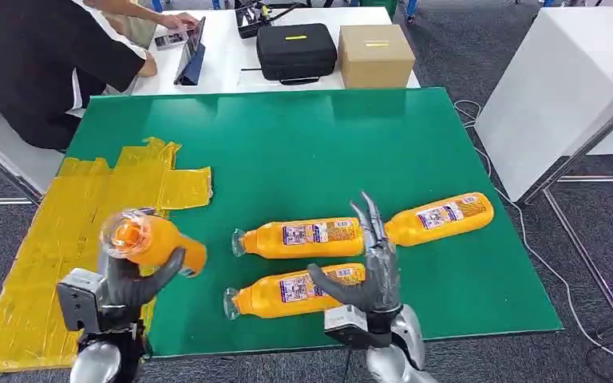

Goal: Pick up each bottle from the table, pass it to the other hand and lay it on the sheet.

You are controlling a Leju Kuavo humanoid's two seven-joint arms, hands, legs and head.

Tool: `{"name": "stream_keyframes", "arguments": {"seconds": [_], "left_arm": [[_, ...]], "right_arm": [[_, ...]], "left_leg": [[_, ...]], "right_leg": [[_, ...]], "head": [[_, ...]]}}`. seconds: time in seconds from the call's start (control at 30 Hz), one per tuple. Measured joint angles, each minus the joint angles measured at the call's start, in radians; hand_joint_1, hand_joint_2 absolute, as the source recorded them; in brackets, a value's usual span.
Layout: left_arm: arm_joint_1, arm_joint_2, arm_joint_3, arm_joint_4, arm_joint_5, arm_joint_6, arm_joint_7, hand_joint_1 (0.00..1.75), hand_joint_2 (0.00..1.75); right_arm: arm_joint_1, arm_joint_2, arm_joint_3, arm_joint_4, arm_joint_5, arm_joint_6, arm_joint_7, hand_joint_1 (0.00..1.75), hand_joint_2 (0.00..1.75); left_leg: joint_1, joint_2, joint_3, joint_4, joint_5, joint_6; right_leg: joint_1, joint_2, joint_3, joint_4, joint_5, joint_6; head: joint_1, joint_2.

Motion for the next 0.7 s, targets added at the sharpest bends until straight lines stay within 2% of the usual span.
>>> {"name": "stream_keyframes", "arguments": {"seconds": [0.1,0.17,0.33,0.5,0.7], "left_arm": [[0.026,0.012,0.038,-0.012,-0.125,0.015,-0.060,1.75,1.75],[0.034,0.021,0.043,-0.012,-0.297,0.081,-0.086,1.75,1.75],[0.036,0.049,0.020,-0.002,-0.742,0.238,-0.043,1.75,1.75],[0.036,0.070,-0.010,0.032,-0.954,0.278,0.018,1.75,1.75],[0.034,0.087,-0.032,0.073,-1.059,0.279,0.061,1.75,1.75]], "right_arm": [[0.060,-0.018,-0.033,-0.081,0.058,-0.019,0.006,0.00,1.75],[0.091,-0.034,-0.048,-0.121,0.081,-0.037,0.013,0.00,1.75],[0.143,-0.067,-0.084,-0.169,0.071,-0.045,0.021,0.00,1.75],[0.178,-0.081,-0.109,-0.180,0.056,-0.047,0.011,0.00,1.75],[0.189,-0.084,-0.117,-0.180,0.056,-0.047,0.011,0.00,1.75]], "left_leg": [[0.000,0.000,0.000,0.000,0.000,0.000],[0.000,0.000,0.000,0.000,0.000,0.000],[0.000,0.000,0.000,0.000,0.000,0.000],[-0.001,0.000,0.000,0.000,0.000,0.000],[0.000,0.000,0.000,0.000,0.000,0.000]], "right_leg": [[0.000,0.000,0.000,0.000,0.000,0.000],[0.000,0.000,0.000,0.000,0.000,0.000],[0.000,0.000,0.000,0.000,0.000,0.000],[0.000,0.000,0.000,0.000,0.000,0.000],[0.000,0.000,0.000,0.000,0.000,0.000]], "head": [[0.000,0.000],[0.000,0.000],[0.000,0.000],[0.000,0.000],[0.000,0.000]]}}
